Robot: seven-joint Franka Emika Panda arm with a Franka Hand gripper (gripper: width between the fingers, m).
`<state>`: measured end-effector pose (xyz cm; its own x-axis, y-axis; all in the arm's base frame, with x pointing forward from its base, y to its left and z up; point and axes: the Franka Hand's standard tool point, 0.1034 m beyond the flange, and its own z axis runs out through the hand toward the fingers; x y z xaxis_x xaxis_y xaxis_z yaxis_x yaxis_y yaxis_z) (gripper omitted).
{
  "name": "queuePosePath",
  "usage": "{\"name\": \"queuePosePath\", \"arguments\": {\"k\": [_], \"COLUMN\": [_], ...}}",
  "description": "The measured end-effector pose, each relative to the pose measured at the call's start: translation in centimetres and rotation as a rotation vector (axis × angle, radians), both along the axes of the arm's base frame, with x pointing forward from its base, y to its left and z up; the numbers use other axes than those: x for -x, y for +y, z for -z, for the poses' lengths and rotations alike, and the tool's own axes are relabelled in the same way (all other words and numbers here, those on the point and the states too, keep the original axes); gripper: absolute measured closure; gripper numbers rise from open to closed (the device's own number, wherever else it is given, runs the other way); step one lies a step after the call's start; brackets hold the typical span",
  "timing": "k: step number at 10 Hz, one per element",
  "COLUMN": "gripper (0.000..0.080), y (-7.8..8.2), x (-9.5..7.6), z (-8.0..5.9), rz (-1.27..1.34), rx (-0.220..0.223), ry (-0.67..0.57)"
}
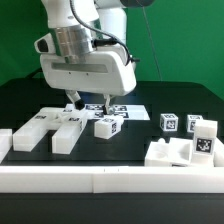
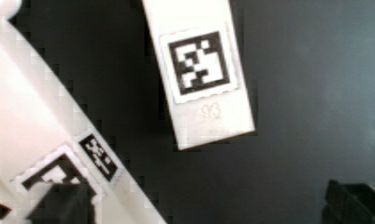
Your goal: Assemble chair
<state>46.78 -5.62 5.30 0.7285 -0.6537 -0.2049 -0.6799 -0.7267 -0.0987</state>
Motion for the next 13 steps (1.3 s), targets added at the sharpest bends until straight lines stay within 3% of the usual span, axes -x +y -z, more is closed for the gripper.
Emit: {"name": "queuePosePath", "arguments": {"k": [1,2,6,9,11,13], "gripper": [0.0150,0.0150,0.0150,0.0150,0.0150,0.0150], "y": [-0.1,0.2,0.6,0.8,1.0,1.6], "x": [0.0,0.5,0.9,1.1,0.5,-0.2], "z": [0.0,0.0,0.2,0.5,0.7,0.6], "rz": [0.001,-0.016,-0.081,-0.094,-0.107,-0.126], "rx": [0.001,-0.026,-0.227,-0.332,-0.379,-0.378], "ry": [-0.001,0.029,0.223,0.357,0.418,0.409]}}
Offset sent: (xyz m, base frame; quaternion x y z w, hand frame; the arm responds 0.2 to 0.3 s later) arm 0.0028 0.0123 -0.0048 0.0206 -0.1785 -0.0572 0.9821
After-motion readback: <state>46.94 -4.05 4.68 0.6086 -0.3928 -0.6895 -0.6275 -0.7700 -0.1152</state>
